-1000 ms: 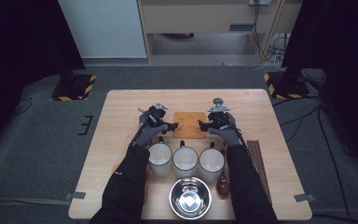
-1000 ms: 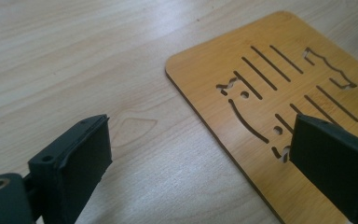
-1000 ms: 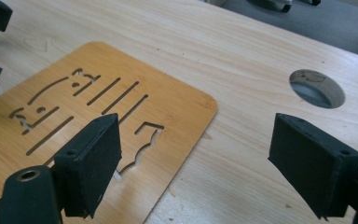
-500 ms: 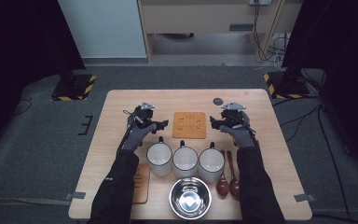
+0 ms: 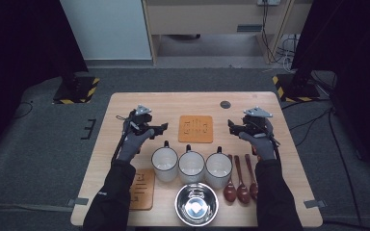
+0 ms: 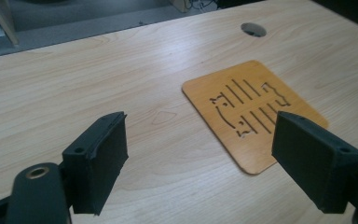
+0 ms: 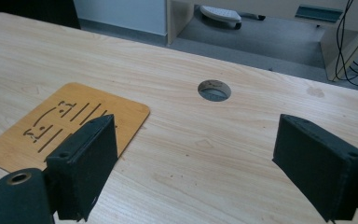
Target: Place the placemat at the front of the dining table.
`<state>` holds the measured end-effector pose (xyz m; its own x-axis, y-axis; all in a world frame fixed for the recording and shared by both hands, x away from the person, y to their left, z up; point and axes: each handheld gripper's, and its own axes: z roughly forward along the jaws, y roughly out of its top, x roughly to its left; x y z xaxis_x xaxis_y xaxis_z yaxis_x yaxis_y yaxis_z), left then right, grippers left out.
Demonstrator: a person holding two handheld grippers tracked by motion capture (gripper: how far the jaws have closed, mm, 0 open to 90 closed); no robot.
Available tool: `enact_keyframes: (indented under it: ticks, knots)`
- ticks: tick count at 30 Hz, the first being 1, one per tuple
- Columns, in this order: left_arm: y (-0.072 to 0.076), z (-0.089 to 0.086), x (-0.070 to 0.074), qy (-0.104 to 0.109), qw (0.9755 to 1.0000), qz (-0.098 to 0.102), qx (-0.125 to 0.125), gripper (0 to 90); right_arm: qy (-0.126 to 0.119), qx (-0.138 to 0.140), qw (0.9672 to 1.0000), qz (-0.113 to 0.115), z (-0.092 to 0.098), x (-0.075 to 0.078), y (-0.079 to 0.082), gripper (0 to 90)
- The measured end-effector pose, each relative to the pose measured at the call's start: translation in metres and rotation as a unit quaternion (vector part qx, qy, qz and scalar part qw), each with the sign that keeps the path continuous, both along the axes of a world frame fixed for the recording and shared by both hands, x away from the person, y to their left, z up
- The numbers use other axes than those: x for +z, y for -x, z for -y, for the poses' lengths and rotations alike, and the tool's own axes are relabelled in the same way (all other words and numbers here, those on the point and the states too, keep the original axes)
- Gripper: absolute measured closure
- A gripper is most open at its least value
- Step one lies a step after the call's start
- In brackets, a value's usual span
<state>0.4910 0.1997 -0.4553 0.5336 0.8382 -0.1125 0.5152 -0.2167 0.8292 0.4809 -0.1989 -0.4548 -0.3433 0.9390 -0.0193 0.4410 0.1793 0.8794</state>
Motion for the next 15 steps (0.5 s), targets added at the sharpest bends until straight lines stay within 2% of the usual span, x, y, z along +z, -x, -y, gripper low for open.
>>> enact_keyframes:
  ticks: [5,9,12,15]
  knots:
    - [0.01,-0.007,0.005,-0.008,0.9999,0.006,0.007,18.0,-0.003,-0.008,0.9999,0.006,0.012,0.003,0.012,13.0]
    - [0.018,-0.018,0.007,0.007,0.9997,0.012,0.021,18.8,0.002,-0.019,0.9998,0.006,0.024,0.003,0.02,12.9]
    - [0.025,-0.027,0.008,0.009,0.9994,0.014,0.03,19.2,0.003,-0.023,0.9997,0.007,0.032,0.001,0.026,12.7]
    - [0.03,-0.034,0.008,0.016,0.999,0.016,0.039,19.7,-0.003,-0.029,0.9995,0.009,0.041,0.0,0.031,12.2]
